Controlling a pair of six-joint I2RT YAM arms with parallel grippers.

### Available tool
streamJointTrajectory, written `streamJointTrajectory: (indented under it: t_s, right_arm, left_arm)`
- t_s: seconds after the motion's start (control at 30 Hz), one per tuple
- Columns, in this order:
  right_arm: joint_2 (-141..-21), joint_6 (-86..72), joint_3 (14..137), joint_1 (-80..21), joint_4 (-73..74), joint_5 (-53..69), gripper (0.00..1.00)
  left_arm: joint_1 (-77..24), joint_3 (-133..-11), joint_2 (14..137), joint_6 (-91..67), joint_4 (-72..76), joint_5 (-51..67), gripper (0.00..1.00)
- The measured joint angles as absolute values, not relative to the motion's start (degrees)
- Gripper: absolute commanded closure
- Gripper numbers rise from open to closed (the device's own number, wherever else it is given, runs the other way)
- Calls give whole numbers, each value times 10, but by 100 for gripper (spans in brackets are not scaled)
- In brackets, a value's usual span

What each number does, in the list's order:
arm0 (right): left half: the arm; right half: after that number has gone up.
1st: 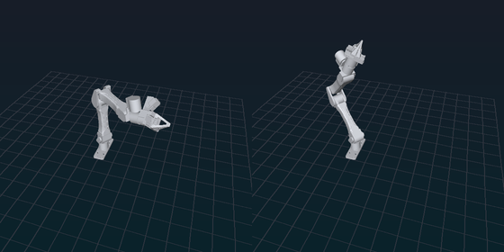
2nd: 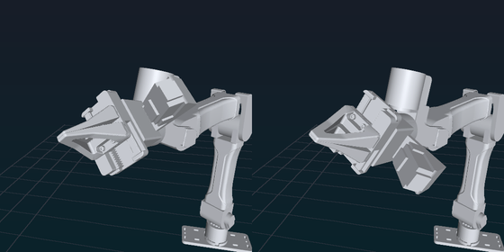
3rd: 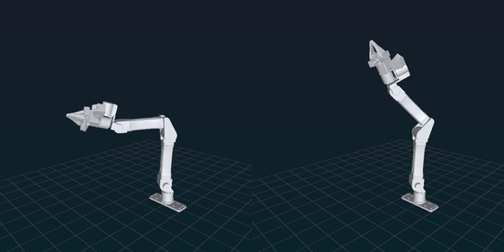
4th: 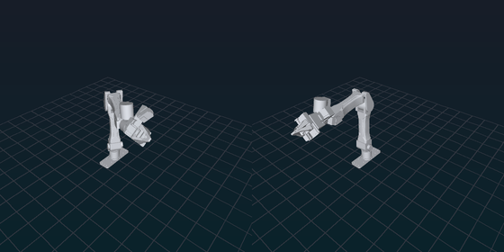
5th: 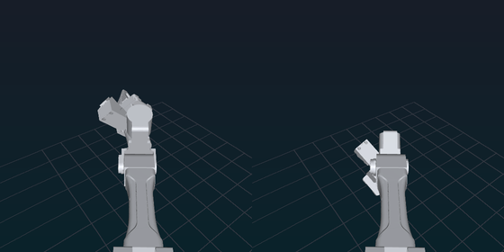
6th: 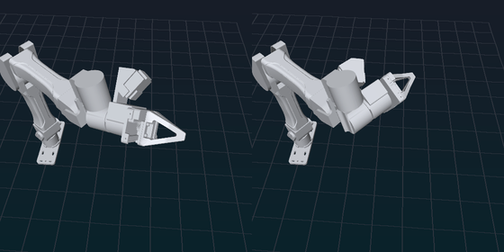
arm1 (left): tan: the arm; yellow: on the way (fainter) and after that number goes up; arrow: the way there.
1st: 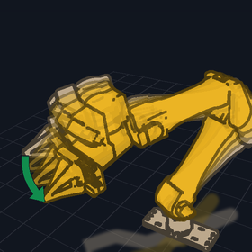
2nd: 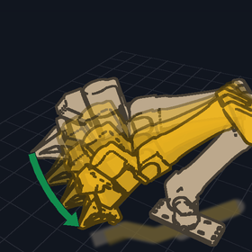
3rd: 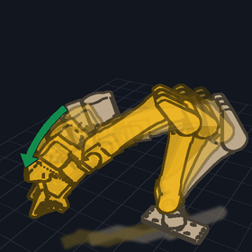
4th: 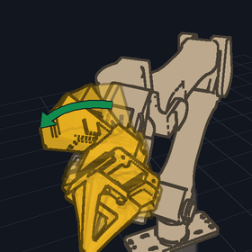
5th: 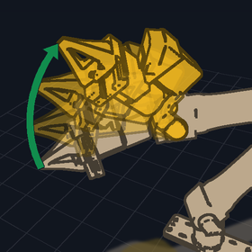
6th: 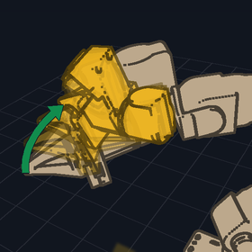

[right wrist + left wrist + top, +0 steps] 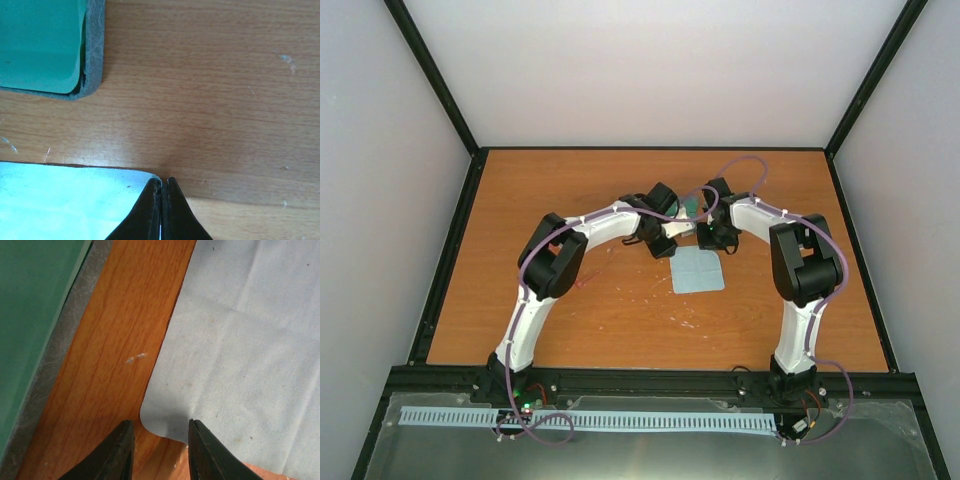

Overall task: Organize the sunglasses
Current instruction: Fold the glasses cleaning cloth at the center of the board.

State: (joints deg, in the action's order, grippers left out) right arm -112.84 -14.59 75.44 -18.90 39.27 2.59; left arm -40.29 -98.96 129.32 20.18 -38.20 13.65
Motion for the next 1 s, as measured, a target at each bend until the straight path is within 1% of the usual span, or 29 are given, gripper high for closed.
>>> streamJointTrajectory:
  t_s: [0.1,0.2,0.23,0.37,1.0]
  right_arm:
    - [-1126,-146,750,-189,389,28,97]
    - [-1125,-146,749,-188,388,31,97]
    - [-1125,-146,749,-187,387,33,97]
    - [-1124,-146,747,-187,384,36,97]
    - [-1109,-147,729,-176,366,50,97]
  left_arm:
    - [-404,-993,1297,200,-379,135,70]
    - [-404,-998,1301,198,-373,136,73]
    - [-405,-999,1302,197,-372,136,77]
    - [-406,-1001,1305,190,-367,137,99]
    - [-411,-1014,1307,190,-374,128,99]
